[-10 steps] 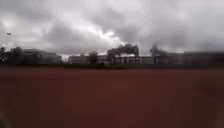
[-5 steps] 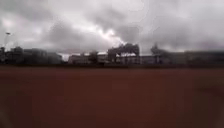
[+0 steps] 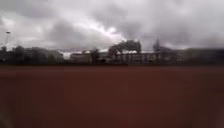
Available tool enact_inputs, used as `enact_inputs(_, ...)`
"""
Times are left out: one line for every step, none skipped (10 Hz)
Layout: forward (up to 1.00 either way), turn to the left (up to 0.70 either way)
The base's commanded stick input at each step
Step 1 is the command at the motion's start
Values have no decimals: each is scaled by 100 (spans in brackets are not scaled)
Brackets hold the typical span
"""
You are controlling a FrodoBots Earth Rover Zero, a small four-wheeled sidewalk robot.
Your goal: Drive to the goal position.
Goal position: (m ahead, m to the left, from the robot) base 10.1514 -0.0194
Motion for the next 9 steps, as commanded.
enact_inputs(70, 0)
enact_inputs(70, 0)
enact_inputs(70, 0)
enact_inputs(70, 0)
enact_inputs(70, 0)
enact_inputs(70, 0)
enact_inputs(70, 0)
enact_inputs(70, 0)
enact_inputs(70, 0)
